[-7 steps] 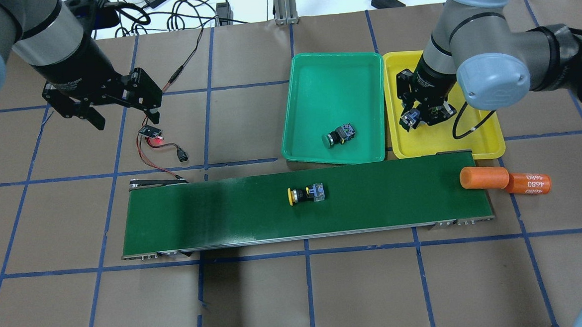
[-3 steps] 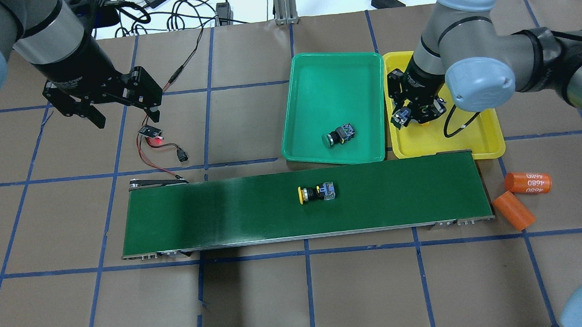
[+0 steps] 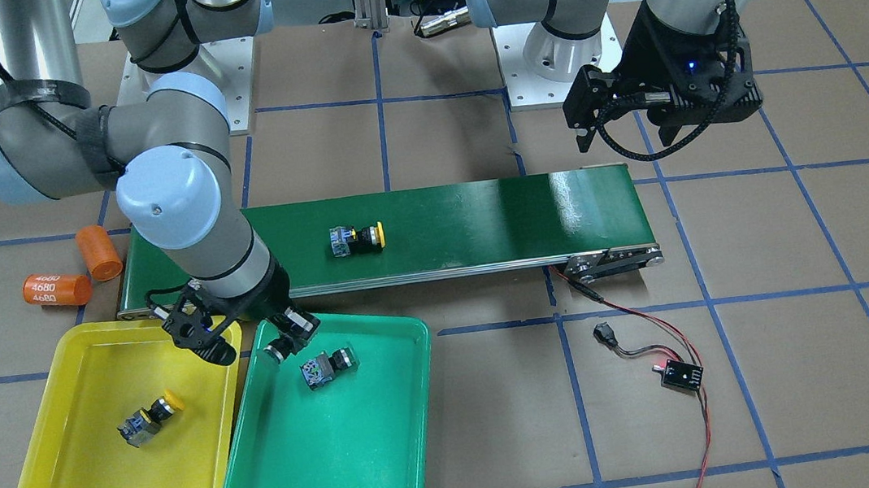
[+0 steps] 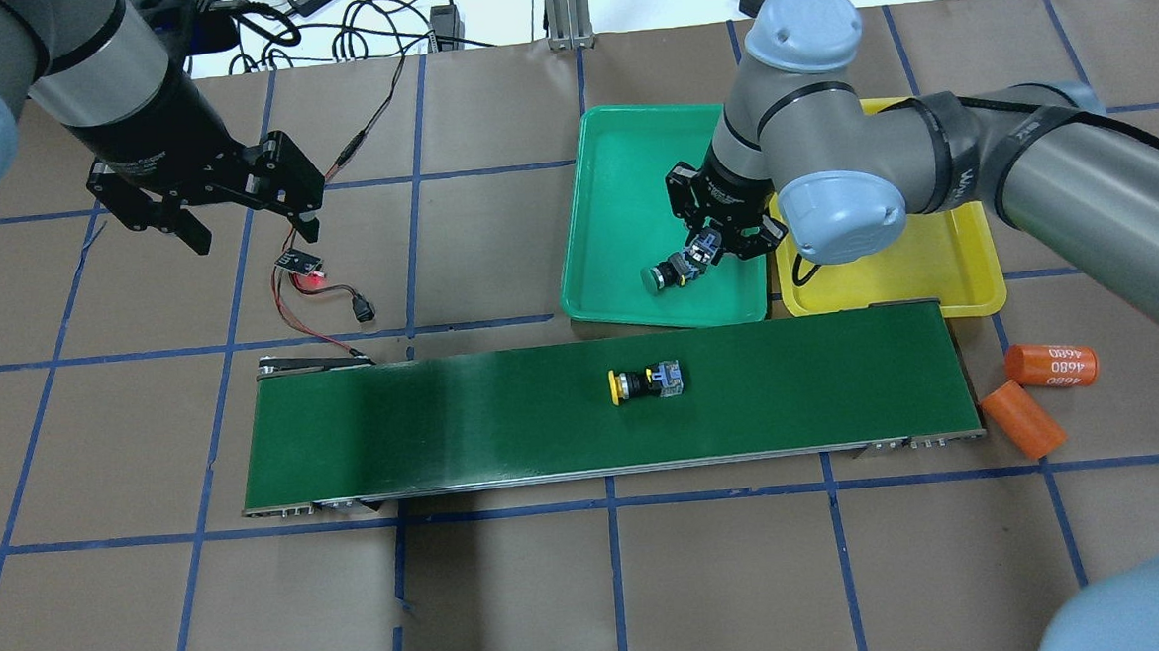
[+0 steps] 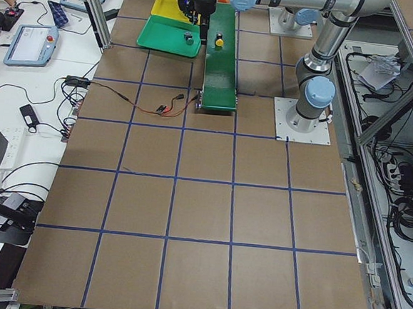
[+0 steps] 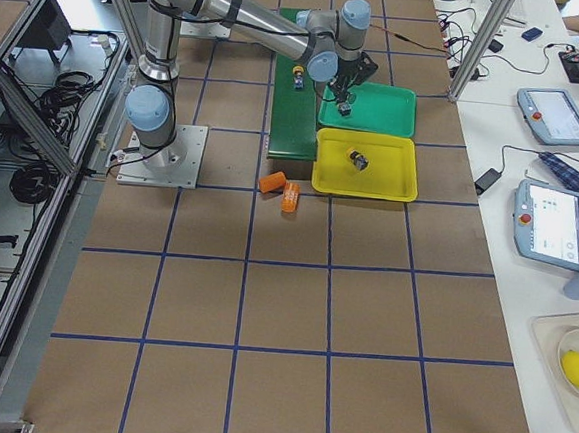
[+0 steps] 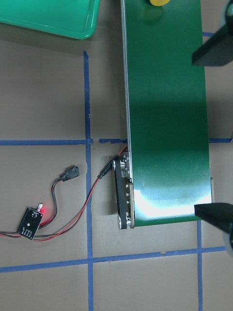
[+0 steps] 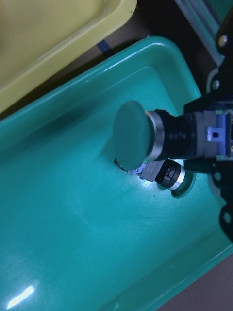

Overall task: Sort buttons by color to trays
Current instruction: 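Lower the button into the green tray and open the right gripper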

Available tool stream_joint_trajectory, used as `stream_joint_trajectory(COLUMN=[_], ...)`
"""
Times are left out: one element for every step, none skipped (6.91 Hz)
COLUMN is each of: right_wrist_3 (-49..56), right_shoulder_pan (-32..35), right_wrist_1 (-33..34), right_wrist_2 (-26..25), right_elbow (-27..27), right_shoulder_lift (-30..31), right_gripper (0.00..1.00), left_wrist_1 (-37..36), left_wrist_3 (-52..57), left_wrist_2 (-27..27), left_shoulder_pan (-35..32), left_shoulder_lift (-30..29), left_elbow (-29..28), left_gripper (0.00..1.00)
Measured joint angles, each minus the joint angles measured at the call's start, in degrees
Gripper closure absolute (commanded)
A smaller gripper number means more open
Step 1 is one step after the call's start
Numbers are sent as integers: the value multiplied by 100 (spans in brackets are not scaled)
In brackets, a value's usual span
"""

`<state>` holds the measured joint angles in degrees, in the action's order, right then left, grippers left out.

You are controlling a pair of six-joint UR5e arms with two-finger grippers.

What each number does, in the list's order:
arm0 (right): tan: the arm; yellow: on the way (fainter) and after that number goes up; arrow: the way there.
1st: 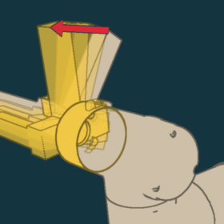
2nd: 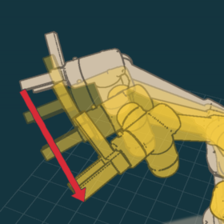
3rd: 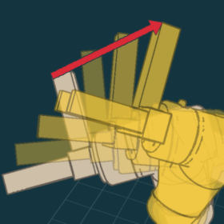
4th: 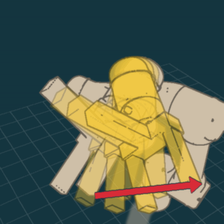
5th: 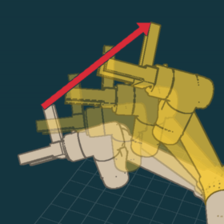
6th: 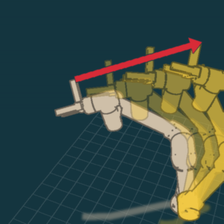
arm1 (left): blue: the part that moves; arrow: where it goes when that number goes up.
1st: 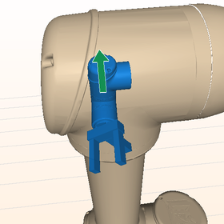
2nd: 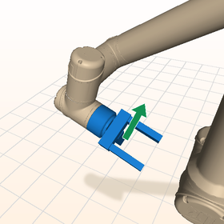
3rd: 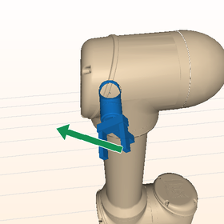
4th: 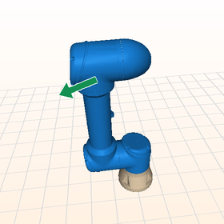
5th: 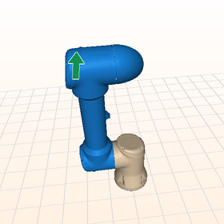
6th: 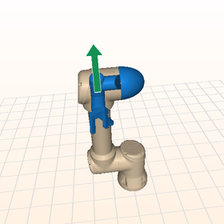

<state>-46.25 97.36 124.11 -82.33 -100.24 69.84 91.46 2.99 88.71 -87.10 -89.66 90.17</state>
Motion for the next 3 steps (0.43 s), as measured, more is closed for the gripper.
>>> stream_joint_trajectory(right_wrist_3=[194,304,335], right_shoulder_pan=[31,26,12], right_wrist_1=[168,284,311], right_wrist_2=[0,0,-6], right_elbow=[1,-1,-10], right_shoulder_lift=[-84,-136,-137], right_gripper=[0,0,0], left_wrist_1=[-14,-22,-28], left_wrist_3=[0,0,2], left_wrist_2=[-2,-3,-3], left_shoulder_pan=[0,0,2], left_shoulder_lift=[2,-3,-4], left_elbow=[5,6,-2], left_gripper=[0,0,0])
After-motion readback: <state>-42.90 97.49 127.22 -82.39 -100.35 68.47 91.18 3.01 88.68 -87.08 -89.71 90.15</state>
